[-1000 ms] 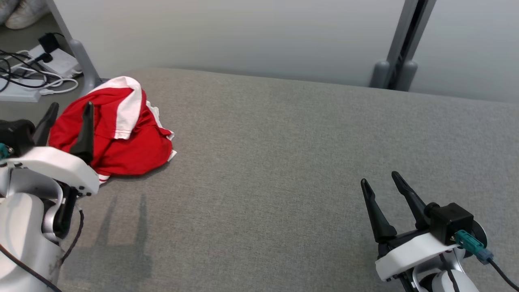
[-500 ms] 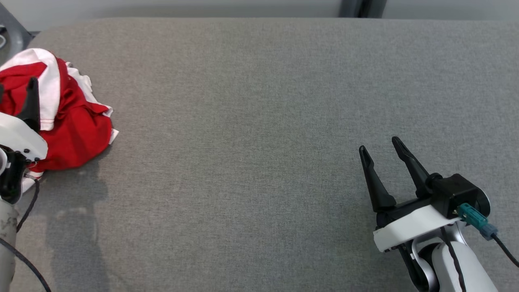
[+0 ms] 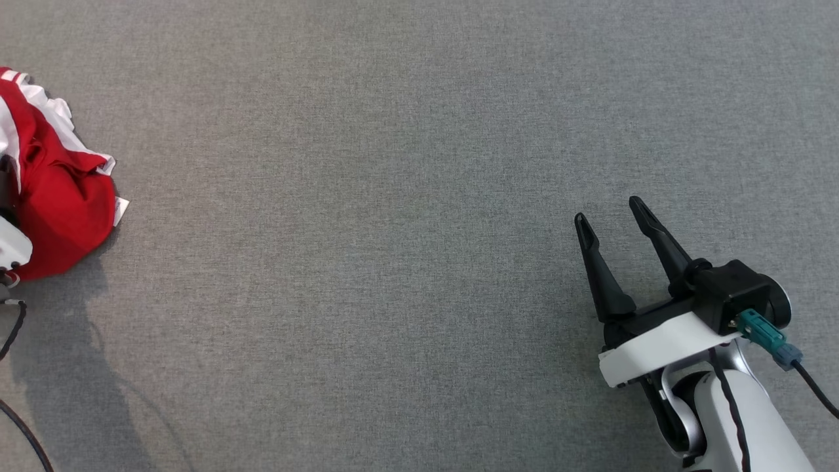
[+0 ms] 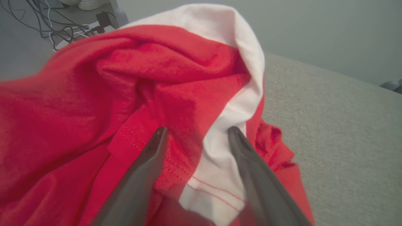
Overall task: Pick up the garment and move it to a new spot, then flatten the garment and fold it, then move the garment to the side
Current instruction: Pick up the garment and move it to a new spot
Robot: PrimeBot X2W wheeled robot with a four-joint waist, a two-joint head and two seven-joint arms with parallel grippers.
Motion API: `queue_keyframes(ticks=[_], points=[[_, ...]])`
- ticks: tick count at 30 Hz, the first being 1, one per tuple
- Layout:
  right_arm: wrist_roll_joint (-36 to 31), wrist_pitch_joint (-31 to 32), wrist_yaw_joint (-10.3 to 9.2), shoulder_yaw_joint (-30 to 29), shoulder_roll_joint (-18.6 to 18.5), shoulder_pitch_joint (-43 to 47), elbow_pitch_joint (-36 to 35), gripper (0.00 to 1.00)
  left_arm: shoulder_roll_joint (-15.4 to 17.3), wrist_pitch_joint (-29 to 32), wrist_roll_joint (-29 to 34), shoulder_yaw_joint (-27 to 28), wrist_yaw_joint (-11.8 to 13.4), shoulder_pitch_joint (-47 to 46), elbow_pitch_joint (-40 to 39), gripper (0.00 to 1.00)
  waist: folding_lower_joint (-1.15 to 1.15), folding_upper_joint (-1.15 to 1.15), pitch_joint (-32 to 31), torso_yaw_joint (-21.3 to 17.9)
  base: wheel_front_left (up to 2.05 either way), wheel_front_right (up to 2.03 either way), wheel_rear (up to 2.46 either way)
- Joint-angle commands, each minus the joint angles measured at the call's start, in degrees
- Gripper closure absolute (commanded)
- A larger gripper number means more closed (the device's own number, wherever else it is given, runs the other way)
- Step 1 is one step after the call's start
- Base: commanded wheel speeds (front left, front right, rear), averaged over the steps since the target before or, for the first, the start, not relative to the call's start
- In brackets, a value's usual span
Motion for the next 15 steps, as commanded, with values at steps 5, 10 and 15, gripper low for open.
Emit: queue_keyframes(ticks=[5, 10, 15], points=[[-0.1, -0.1, 0.00, -0.6, -0.3, -0.5, 0.3, 0.00, 1.3, -2.3, 0.2, -1.3, -0.5, -2.0, 1.6, 1.00, 0.00, 0.00, -0.3, 0.0, 0.00, 0.00, 0.00], [0.5, -0.7, 0.00, -1.2, -0.3, 0.5, 0.7, 0.00, 2.4, -7.4, 2.1, -3.2, -0.4, -2.3, 1.6, 1.00, 0.00, 0.00, -2.4, 0.9, 0.00, 0.00, 0.00], [1.2, -1.3, 0.00, -1.5, -0.3, 1.7, 1.3, 0.00, 2.5, -12.4, 3.7, -4.4, 0.1, -1.0, 0.6, 1.00, 0.00, 0.00, -5.9, 2.1, 0.00, 0.00, 0.00]])
